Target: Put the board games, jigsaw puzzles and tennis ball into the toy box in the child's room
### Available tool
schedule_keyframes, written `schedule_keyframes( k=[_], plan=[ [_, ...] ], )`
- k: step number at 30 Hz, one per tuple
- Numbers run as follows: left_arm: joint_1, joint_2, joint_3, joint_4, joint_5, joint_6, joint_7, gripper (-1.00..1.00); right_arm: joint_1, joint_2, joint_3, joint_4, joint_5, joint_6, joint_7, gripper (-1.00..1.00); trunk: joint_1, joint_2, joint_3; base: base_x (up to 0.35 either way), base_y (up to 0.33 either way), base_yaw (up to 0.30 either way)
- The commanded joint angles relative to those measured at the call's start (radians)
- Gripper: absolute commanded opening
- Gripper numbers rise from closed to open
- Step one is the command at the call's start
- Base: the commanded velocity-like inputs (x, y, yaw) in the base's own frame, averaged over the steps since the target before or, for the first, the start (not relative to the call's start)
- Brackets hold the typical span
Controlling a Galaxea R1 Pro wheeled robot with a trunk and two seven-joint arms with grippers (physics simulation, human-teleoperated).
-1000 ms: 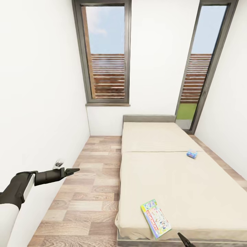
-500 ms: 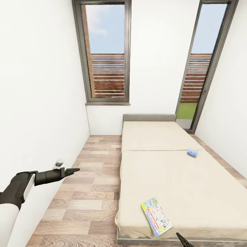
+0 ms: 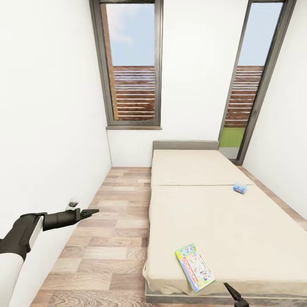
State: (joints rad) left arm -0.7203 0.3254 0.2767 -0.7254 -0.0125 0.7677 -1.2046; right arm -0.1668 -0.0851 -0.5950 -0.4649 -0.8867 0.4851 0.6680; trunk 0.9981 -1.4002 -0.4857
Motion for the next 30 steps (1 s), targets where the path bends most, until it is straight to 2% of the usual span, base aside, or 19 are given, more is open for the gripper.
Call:
schedule_keyframes(
  k=[1,9,15,30],
  plan=[
    [-0.001,0.000,0.002,0.000,-0.001,0.009,-0.004,1.00,-0.006,-0.001,-0.004,0.000,-0.014,0.013,-0.006,1.00,0.004,-0.008,-0.004,0.000,0.000,0.000],
    [-0.001,0.000,0.001,0.000,-0.001,0.009,-0.004,1.00,-0.034,0.011,-0.004,0.000,-0.029,0.020,-0.043,1.00,0.035,-0.064,-0.029,0.000,0.000,0.000],
    [-0.001,0.000,0.002,0.000,-0.001,0.009,-0.004,1.00,-0.038,0.005,-0.003,0.000,-0.031,0.019,-0.070,1.00,0.058,-0.106,-0.048,0.000,0.000,0.000],
    [-0.001,0.000,0.002,0.000,0.000,0.008,-0.005,1.00,-0.062,0.007,-0.003,-0.001,-0.025,-0.003,-0.078,1.00,0.115,-0.211,-0.095,0.000,0.000,0.000]
  ],
)
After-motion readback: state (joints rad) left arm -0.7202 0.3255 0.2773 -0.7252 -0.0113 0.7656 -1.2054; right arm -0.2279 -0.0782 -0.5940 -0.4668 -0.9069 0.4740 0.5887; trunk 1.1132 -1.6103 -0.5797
